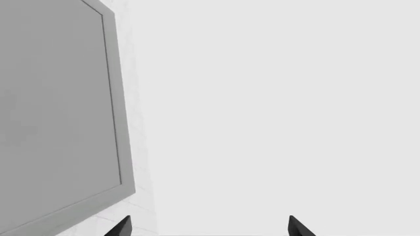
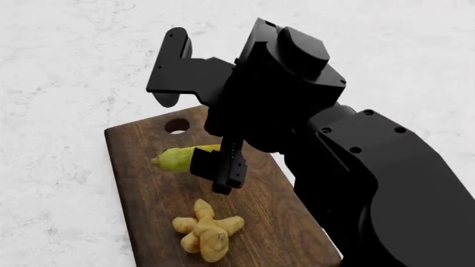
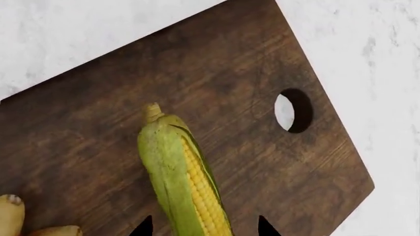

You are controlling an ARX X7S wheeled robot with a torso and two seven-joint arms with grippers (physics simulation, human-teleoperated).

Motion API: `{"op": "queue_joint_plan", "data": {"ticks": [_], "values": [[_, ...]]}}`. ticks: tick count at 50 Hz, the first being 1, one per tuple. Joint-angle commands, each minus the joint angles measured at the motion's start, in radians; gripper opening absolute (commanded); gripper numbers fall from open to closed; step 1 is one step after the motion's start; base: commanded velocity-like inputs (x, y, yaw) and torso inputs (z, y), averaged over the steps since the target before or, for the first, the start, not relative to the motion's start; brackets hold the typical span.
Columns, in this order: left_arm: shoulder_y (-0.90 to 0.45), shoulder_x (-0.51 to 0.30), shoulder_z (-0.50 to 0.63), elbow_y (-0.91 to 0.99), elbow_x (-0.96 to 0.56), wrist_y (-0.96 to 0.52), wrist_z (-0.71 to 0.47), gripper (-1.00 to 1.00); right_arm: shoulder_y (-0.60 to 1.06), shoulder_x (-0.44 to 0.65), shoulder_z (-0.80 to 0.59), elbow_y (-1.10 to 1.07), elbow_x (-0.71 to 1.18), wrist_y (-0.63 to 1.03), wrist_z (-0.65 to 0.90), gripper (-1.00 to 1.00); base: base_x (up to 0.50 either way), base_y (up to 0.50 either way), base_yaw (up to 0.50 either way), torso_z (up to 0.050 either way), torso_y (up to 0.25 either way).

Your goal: Clear the non-vegetable object off the cutting board and place the vegetables onto it.

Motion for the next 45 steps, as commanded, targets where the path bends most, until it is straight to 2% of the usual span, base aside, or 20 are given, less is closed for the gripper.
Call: {"op": "queue_joint_plan", "data": {"ticks": [1, 26, 33, 38, 45], "values": [[-0.003, 0.01, -0.03, 0.0, -0.008, -0.011, 0.04, 1.0, -0.023, -0.02, 0.019, -0.002, -0.024, -0.035, 0.001, 1.0, 0.0, 0.0, 0.0, 0.0, 0.0], [-0.052, 0.013, -0.05, 0.029, -0.037, -0.061, 0.027, 1.0, 0.131, -0.01, 0.038, -0.002, -0.042, 0.024, -0.01, 1.0, 0.0, 0.0, 0.0, 0.0, 0.0], [-0.038, 0.005, -0.062, 0.053, -0.059, -0.078, 0.035, 1.0, 0.171, 0.191, 0.167, -0.478, 0.063, 0.297, 0.249, 1.0, 0.0, 0.0, 0.0, 0.0, 0.0], [-0.039, 0.004, -0.072, 0.062, -0.07, -0.085, 0.037, 1.0, 0.187, 0.275, 0.283, -0.684, 0.139, 0.483, 0.426, 1.0, 0.0, 0.0, 0.0, 0.0, 0.0], [-0.033, 0.002, -0.065, 0.065, -0.068, -0.078, 0.035, 1.0, 0.139, 0.371, 0.469, -0.955, 0.263, 0.641, 0.643, 1.0, 0.0, 0.0, 0.0, 0.0, 0.0]]}}
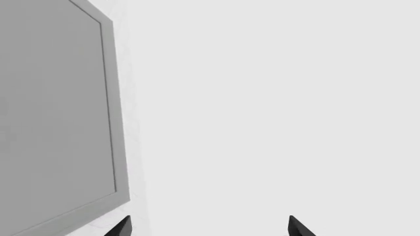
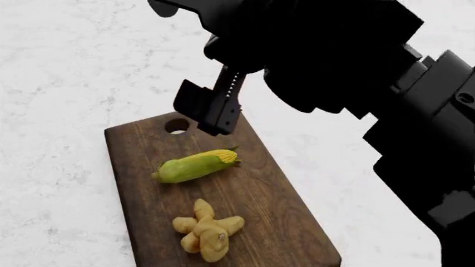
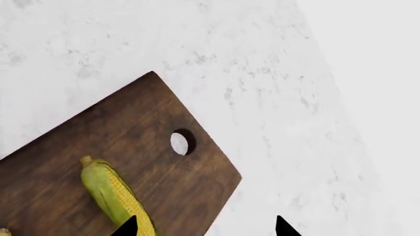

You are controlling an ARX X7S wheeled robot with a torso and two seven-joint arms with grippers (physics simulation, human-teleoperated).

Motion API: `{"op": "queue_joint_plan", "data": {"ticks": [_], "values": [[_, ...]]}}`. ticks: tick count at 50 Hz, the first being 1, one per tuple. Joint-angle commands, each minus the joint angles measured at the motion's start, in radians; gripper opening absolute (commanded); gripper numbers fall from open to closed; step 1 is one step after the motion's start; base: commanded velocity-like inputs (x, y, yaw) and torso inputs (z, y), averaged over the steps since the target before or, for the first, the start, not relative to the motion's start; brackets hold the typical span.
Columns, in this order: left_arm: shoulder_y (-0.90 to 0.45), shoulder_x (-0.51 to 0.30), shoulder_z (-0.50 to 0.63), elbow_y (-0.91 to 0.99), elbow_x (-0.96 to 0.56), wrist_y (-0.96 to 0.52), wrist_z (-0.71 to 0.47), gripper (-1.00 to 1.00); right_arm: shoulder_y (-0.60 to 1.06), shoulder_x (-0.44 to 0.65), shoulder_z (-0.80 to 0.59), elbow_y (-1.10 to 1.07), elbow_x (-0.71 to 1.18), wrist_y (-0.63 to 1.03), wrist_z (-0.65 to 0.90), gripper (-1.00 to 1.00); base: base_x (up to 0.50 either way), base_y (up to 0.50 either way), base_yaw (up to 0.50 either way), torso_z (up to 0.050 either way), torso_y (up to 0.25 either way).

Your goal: Clear the non-vegetable object off the cutting board and place the vegetables onto it.

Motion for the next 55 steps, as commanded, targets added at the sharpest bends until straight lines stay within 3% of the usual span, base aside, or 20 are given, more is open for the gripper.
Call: {"op": "queue_joint_plan", "data": {"ticks": [1, 8, 14, 17, 24, 41, 46, 49, 55], "values": [[0.006, 0.013, -0.029, 0.013, -0.015, -0.014, 0.041, 1.0, -0.045, 0.145, 0.288, -0.459, 0.16, 0.274, 0.324, 1.0, 0.0, 0.0, 0.0, 0.0, 0.0], [0.029, 0.01, -0.04, 0.027, -0.025, -0.013, 0.041, 1.0, -0.137, 0.186, 0.505, -0.691, 0.311, 0.444, 0.57, 1.0, 0.0, 0.0, 0.0, 0.0, 0.0], [0.046, 0.008, -0.052, 0.064, -0.047, -0.035, 0.038, 1.0, -0.185, 0.159, 0.705, -0.831, 0.471, 0.616, 0.776, 1.0, 0.0, 0.0, 0.0, 0.0, 0.0], [0.05, 0.005, -0.074, 0.096, -0.073, -0.064, 0.036, 1.0, -0.182, 0.17, 0.757, -0.856, 0.669, 0.64, 0.966, 1.0, 0.0, 0.0, 0.0, 0.0, 0.0], [0.092, -0.004, -0.13, 0.187, -0.127, -0.115, 0.024, 1.0, -0.141, 0.218, 0.765, -0.865, 1.121, 0.596, 1.422, 1.0, 0.0, 0.0, 0.0, 0.0, 0.0], [0.182, 0.035, -0.447, 0.426, -0.401, -0.386, -0.058, 1.0, -0.021, 0.397, 0.678, -1.049, 1.595, 0.337, 1.876, 1.0, 0.0, 0.0, 0.0, 0.0, 0.0], [0.178, -0.008, -0.526, 0.429, -0.703, -0.402, -0.243, 1.0, 0.018, 0.424, 0.655, -1.094, 1.673, 0.269, 1.959, 1.0, 0.0, 0.0, 0.0, 0.0, 0.0], [0.157, -0.064, -0.545, 0.409, -0.982, -0.392, -0.429, 1.0, 0.062, 0.433, 0.631, -1.131, 1.74, 0.213, 2.029, 1.0, 0.0, 0.0, 0.0, 0.0, 0.0], [0.175, -0.163, -0.542, 0.405, -1.225, -0.319, -0.588, 1.0, 0.118, 0.468, 0.615, -1.177, 1.814, 0.149, 2.108, 1.0, 0.0, 0.0, 0.0, 0.0, 0.0]]}}
